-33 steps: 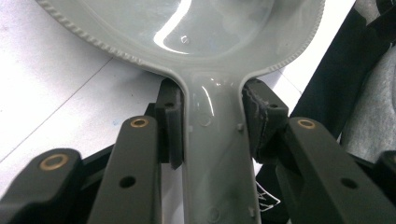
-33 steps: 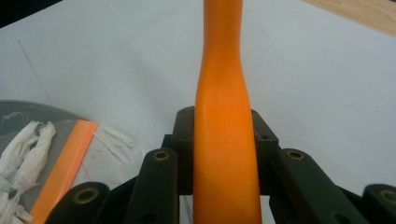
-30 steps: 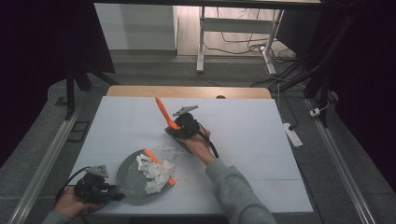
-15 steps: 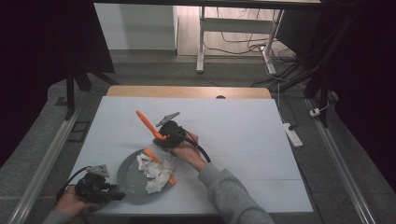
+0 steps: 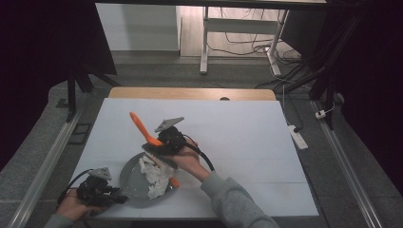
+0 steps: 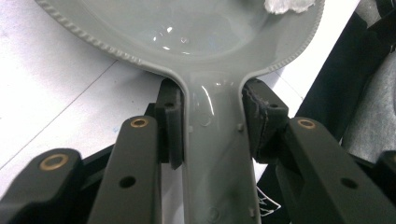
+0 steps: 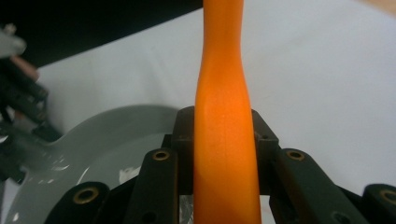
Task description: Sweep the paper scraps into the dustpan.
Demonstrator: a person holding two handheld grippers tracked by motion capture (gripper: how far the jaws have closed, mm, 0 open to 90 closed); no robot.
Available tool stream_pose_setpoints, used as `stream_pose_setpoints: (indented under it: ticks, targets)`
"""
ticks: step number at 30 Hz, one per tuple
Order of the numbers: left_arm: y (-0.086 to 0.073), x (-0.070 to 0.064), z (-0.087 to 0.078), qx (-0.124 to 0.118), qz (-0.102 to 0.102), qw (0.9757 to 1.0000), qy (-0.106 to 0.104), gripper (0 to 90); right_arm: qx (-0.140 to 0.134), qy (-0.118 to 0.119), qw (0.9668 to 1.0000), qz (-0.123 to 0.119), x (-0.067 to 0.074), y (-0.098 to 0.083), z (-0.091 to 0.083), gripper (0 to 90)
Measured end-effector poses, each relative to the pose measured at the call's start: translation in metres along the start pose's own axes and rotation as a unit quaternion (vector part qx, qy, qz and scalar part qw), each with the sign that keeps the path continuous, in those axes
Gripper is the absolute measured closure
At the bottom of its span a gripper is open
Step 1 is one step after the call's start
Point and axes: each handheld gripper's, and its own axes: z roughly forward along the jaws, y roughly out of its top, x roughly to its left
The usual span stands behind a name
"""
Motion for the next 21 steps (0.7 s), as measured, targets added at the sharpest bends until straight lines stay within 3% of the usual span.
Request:
stream_pose_setpoints:
  ticks: [6, 14, 21]
  targets:
    - [0.0, 0.0, 0.0, 0.0, 0.0, 1.0, -0.001, 62.0, -0.014, -0.042, 0.9989, 0.015, -0.025, 0.002, -0.012, 70.2]
    - [0.0, 0.0, 0.0, -0.002, -0.002, 1.0, -0.003, 62.0, 0.01, -0.079, 0.9964, 0.028, -0.052, -0.003, -0.001, 70.2]
    - [0.0, 0.001, 0.0, -0.003, -0.001, 1.0, -0.003, 62.0, 0.04, -0.096, 0.9935, 0.046, -0.065, -0.009, 0.005, 70.2]
